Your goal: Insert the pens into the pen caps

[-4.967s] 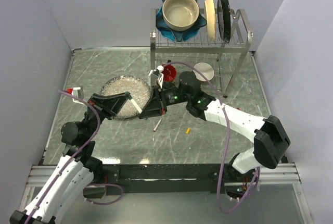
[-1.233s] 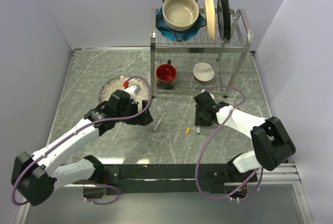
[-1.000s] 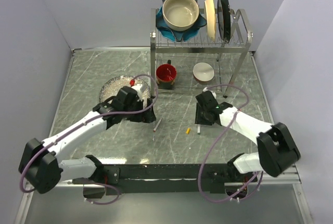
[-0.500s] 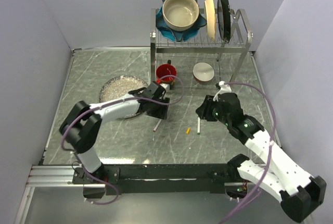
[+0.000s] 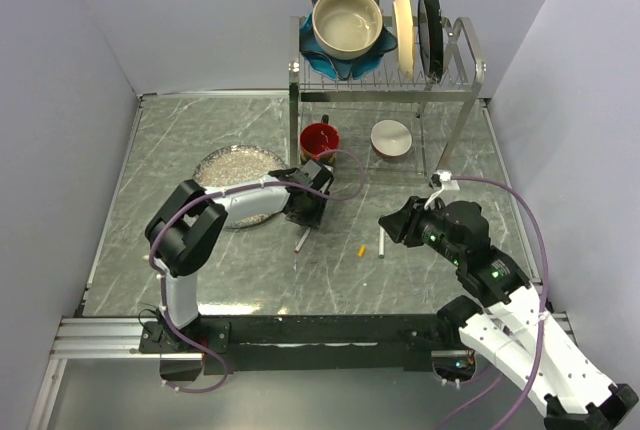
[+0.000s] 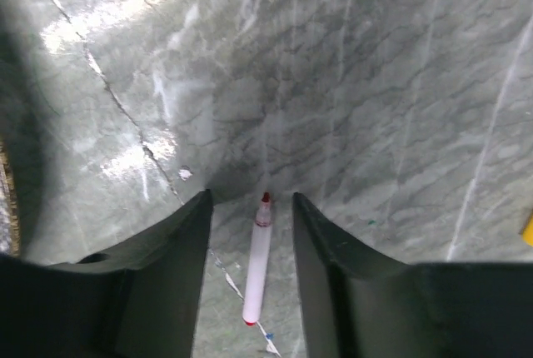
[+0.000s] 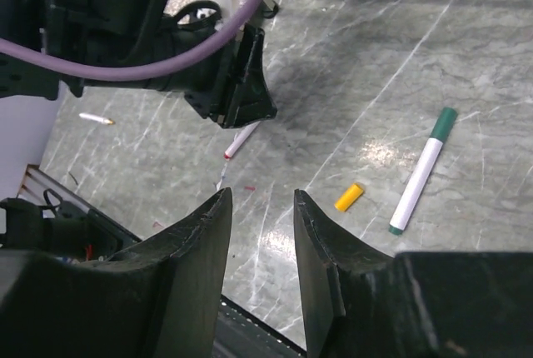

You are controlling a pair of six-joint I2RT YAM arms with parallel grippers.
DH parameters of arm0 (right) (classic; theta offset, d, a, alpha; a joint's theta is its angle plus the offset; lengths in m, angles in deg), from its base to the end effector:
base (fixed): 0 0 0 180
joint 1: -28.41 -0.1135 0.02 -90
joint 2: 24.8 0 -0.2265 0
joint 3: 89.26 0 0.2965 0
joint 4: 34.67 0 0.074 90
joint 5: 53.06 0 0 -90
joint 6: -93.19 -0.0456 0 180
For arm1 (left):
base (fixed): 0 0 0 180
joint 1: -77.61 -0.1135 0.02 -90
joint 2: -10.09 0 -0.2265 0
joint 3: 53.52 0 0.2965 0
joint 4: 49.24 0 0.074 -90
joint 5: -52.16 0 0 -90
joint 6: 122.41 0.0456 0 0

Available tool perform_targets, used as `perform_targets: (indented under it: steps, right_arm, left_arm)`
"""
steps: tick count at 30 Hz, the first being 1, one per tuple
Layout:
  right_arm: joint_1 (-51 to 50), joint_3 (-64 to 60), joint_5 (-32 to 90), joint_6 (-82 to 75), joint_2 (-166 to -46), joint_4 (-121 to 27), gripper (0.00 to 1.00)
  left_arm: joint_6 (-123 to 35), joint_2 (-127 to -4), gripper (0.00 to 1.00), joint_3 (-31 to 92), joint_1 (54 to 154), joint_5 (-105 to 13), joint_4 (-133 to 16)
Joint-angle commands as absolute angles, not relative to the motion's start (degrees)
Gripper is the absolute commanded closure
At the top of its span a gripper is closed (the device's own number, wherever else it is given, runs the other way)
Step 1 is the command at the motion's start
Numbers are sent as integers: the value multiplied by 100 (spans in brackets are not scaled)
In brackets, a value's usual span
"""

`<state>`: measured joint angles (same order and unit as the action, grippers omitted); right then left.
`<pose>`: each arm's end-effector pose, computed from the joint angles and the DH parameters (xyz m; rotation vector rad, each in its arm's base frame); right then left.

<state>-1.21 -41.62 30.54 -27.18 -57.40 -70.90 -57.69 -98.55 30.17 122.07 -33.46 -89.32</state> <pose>0.1946 0.1165 0.2693 -0.0642 2.0231 0.7904 0.2963 -0.2858 0.0947 0.4319 2.6951 -0.2599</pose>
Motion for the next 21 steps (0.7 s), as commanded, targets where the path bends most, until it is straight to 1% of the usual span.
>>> perform_targets:
  steps: [1, 3, 4, 7, 14, 17, 19, 21]
  right_arm:
    - [-103, -4164, 3131, -2660, -5609, -6981, 57]
    - [-94, -4164, 3140, -2625, -5565, -7025, 57]
    - [-111, -4164, 3148, -2625, -5521, -7051, 57]
    - [-103, -4111, 3254, -2607, -5486, -7174, 57]
    - [-103, -4041, 3421, -2590, -5415, -7280, 57]
    - [-103, -4014, 3456, -2598, -5424, -7324, 57]
    - [-103, -4014, 3456, -2607, -5424, -7341, 57]
    - [-112, -4006, 3430, -2616, -5424, -7368, 57]
  left_arm:
    - [-5834, -10126, 56, 3093, 12313, -3310, -8895]
    - [-5913, -10197, 61, 3093, 12409, -3275, -8983]
    - [-5965, -10223, 62, 3084, 12445, -3152, -9027]
    - [-6167, -10171, 61, 2918, 12612, -2941, -9115]
    - [-6142, -9934, 56, 2654, 12656, -2984, -9097]
    - [-6115, -9881, 57, 2566, 12674, -3133, -9054]
    - [-6150, -9863, 61, 2513, 12717, -3116, -9080]
    - [-6282, -9872, 61, 2513, 12779, -3055, -9220]
